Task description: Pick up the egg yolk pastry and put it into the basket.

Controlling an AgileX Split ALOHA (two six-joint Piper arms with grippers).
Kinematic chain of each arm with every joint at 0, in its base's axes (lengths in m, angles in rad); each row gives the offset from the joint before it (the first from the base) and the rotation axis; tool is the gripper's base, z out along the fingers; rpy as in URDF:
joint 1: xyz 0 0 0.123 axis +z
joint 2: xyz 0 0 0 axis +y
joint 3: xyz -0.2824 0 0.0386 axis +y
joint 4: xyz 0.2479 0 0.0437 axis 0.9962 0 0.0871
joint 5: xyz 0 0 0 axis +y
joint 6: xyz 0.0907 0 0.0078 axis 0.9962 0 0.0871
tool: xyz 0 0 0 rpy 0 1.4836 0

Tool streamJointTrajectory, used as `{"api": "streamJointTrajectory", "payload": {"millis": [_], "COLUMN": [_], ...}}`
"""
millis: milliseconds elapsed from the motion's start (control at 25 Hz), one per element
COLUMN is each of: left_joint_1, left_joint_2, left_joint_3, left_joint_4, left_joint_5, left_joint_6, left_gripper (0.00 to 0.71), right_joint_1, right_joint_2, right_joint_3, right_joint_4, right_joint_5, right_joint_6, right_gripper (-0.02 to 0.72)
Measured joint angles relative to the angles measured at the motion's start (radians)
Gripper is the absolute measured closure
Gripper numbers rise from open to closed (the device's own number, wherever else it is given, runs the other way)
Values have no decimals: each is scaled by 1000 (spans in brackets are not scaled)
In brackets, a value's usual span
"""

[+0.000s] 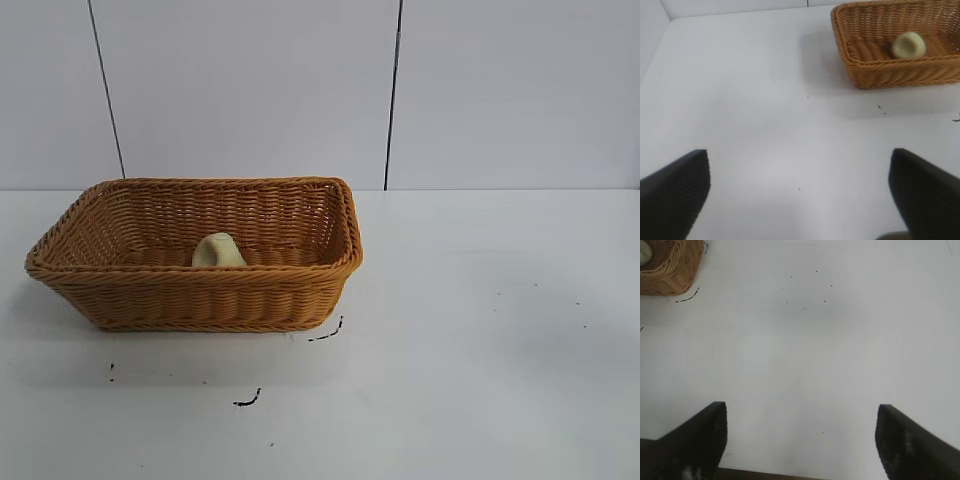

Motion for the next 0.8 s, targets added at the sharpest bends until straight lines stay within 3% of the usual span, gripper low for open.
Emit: {"api": "streamJointTrajectory", "payload": {"millis": [800], "left_joint_1": [0], "left_joint_2": [0], "left_joint_3": [0], "left_joint_4": [0], "left_joint_5": [0], "left_joint_6": [0], "left_gripper": [14], "right_joint_1": [0], "right_joint_2": [-105], "right_joint_3": [0], "right_joint_4": [0], "right_joint_5": [-1], "right_joint_6": [1], "right_gripper": [121]}}
